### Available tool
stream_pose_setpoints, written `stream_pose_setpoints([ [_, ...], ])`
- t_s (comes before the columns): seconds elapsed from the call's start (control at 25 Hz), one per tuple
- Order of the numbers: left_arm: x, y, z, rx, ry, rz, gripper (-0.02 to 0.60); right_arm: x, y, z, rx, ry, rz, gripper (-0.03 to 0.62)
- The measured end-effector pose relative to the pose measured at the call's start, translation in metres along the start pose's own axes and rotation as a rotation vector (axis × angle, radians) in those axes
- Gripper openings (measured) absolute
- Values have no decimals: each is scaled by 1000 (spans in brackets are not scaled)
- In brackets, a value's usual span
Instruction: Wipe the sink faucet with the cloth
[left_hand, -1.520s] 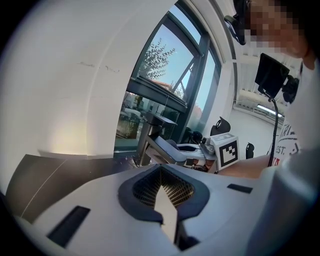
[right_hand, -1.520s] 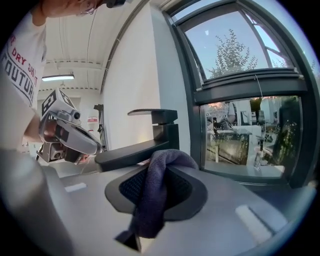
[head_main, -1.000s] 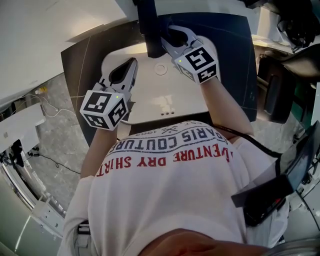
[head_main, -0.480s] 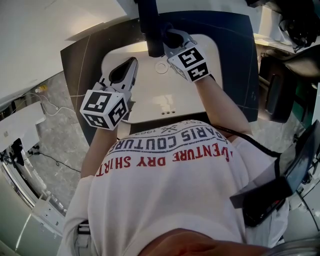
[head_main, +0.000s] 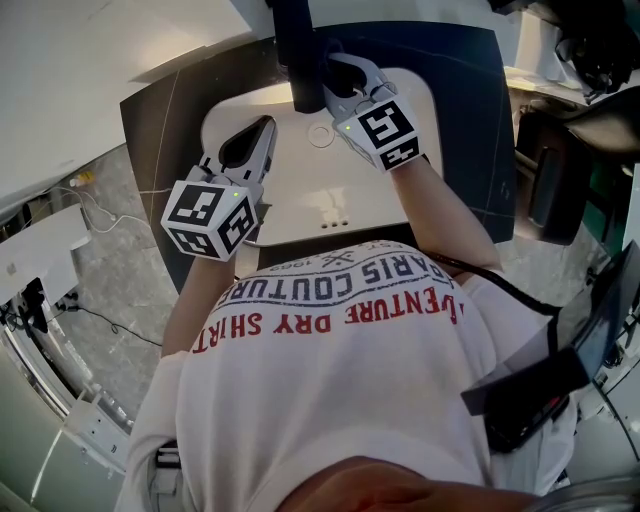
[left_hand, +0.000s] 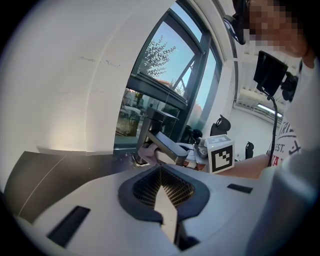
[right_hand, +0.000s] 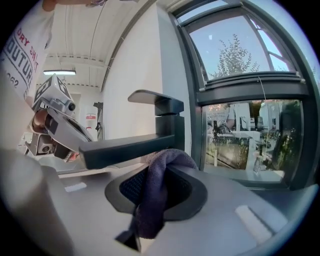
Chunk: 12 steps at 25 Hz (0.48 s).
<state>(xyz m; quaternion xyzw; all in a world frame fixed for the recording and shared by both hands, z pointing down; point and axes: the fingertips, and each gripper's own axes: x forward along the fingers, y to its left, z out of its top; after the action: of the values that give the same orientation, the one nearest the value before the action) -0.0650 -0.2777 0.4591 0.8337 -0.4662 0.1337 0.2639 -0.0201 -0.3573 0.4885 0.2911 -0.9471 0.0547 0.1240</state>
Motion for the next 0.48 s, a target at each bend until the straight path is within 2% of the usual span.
stream_pose_setpoints([
  [0.48,-3,-3,-2,-7,-2,1,1,-7,4,4,2,-60,-3,69],
])
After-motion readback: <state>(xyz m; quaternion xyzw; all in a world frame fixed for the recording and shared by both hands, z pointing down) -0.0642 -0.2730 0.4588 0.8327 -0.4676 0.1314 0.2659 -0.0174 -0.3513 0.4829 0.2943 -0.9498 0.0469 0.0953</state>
